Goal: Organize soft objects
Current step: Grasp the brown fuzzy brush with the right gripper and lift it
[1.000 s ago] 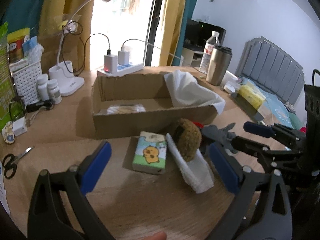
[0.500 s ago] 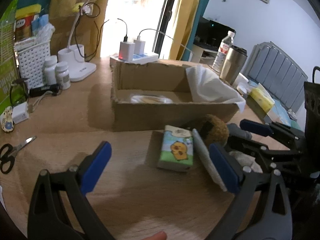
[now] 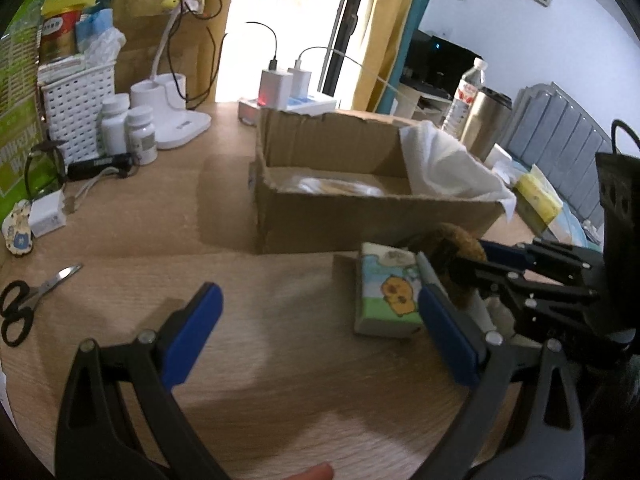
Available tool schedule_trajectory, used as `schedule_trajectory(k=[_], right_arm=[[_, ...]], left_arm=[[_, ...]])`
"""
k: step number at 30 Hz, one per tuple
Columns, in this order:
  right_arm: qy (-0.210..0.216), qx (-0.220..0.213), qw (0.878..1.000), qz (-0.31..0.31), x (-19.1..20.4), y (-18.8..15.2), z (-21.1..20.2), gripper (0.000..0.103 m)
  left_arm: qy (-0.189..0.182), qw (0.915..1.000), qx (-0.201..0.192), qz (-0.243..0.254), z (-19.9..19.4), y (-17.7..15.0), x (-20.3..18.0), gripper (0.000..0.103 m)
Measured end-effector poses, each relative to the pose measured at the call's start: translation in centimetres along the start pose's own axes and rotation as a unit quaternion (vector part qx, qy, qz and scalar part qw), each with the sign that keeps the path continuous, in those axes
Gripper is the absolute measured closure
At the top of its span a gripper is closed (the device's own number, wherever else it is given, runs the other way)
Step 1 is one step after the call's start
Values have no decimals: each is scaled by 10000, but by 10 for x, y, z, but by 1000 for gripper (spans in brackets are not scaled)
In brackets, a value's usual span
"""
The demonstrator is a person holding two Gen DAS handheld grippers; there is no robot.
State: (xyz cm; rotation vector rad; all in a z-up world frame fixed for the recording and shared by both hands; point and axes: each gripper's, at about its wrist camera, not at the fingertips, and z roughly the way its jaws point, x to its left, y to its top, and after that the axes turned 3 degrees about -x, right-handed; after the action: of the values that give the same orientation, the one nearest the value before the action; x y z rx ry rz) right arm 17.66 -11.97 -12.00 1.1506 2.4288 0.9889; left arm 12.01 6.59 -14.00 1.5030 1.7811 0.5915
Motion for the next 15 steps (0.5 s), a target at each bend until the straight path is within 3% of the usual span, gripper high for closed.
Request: schedule_trajectory(k=[15], right_arm=[[-40,-642,9978,137,-26,-3,-39,78]], left_arm=[[32,9983,401,431,27,-1,-34,4]])
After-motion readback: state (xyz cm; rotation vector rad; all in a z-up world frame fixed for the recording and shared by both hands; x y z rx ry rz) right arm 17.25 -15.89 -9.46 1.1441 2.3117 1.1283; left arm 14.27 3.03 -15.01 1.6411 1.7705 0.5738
